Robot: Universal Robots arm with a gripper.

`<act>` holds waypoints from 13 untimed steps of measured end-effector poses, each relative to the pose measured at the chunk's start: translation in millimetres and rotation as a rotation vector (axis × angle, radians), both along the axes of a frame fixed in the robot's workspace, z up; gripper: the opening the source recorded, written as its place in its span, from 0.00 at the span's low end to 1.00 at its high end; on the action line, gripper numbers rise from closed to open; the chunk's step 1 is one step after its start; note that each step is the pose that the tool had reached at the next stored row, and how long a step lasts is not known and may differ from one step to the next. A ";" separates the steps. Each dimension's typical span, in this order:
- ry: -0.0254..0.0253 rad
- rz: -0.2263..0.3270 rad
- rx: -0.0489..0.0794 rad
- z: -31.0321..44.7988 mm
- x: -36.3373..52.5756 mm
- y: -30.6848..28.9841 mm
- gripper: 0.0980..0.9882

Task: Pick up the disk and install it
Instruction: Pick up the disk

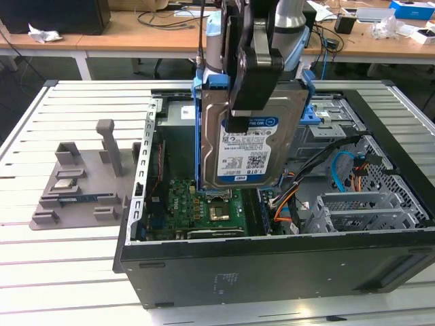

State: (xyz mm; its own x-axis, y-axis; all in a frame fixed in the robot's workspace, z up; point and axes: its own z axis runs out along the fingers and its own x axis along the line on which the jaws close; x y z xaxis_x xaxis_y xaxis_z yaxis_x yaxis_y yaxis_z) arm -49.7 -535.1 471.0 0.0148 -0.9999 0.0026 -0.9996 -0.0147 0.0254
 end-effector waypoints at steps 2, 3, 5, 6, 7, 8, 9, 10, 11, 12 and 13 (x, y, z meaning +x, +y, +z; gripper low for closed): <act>0.0000 0.000 0.000 -1.0 1.1 -9.7 0.30; 0.0000 0.000 0.000 -1.3 1.5 -12.4 0.30; 0.0000 0.000 0.000 -2.3 2.6 -22.6 0.30; 0.0000 0.000 0.000 -2.6 3.0 -26.0 0.30; 0.0000 0.000 0.000 -2.8 3.3 -28.6 0.30; 0.0000 0.000 0.000 -3.1 3.6 -31.4 0.30; 0.0000 0.000 0.000 -3.4 4.0 -34.3 0.30; 0.0000 0.000 0.000 -3.7 4.3 -37.4 0.30; 0.0000 0.000 0.000 -4.0 4.6 -40.5 0.30; 0.0000 0.000 0.000 -4.3 5.0 -45.0 0.30; 0.0000 0.000 0.000 -4.7 5.3 -48.5 0.30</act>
State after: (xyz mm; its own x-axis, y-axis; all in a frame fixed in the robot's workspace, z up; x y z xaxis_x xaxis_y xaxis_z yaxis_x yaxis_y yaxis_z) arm -44.4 -583.5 466.3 0.0147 -0.9999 0.0026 -0.9996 -0.0147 0.0253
